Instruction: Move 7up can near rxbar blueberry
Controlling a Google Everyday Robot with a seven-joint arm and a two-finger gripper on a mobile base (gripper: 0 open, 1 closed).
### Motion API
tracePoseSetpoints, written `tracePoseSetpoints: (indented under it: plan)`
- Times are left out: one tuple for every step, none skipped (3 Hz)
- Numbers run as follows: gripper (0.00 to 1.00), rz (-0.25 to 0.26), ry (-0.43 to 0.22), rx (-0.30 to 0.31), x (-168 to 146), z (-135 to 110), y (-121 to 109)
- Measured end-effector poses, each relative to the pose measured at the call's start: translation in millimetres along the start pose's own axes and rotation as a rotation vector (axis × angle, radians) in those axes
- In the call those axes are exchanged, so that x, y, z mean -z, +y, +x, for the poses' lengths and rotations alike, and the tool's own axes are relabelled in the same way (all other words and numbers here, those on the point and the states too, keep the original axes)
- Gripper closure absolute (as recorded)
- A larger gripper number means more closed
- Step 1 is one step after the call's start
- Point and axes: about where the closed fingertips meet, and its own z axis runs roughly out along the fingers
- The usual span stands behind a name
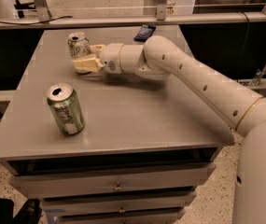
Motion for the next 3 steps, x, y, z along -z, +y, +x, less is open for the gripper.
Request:
tracePoseSetpoints:
  plan:
    - [0.85, 0.034, 0.015, 0.0, 16, 0, -1]
    - [1.0, 0.116, 0.046, 0.024, 53, -9, -8]
    - [1.0, 0.248, 0.079, 0.044, 112, -24, -8]
